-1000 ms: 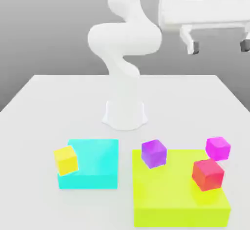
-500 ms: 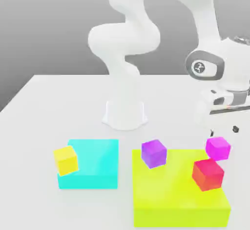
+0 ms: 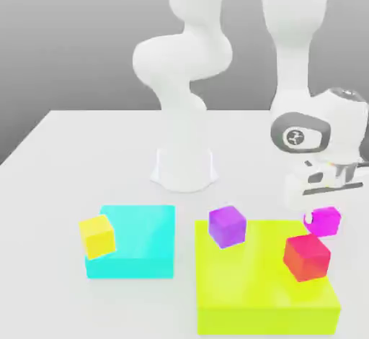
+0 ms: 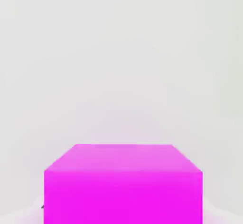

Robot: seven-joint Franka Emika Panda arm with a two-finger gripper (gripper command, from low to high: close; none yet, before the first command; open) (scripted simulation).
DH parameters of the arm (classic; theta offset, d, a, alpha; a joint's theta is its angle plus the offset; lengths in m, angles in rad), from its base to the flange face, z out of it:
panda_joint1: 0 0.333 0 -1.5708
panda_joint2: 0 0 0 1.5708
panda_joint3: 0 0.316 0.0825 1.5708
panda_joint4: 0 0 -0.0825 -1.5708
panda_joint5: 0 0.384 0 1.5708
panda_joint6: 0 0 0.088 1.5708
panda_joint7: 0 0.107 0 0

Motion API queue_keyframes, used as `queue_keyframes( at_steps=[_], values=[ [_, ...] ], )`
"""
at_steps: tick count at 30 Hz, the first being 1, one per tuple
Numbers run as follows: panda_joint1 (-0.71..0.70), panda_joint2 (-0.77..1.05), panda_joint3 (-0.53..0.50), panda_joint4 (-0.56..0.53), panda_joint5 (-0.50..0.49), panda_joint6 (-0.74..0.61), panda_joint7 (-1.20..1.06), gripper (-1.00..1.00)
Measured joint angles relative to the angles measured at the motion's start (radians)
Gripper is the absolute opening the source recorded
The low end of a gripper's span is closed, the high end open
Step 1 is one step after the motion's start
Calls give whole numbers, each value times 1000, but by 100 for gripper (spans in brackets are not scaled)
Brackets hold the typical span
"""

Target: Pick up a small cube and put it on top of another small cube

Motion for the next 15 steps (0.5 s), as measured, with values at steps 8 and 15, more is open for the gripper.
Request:
queue_keyframes(
  at_steps=[8,15],
  values=[
    [-113,-210,198,-50,388,-142,-290,-100],
    [-260,-296,117,79,474,-348,-444,-100]
  ],
)
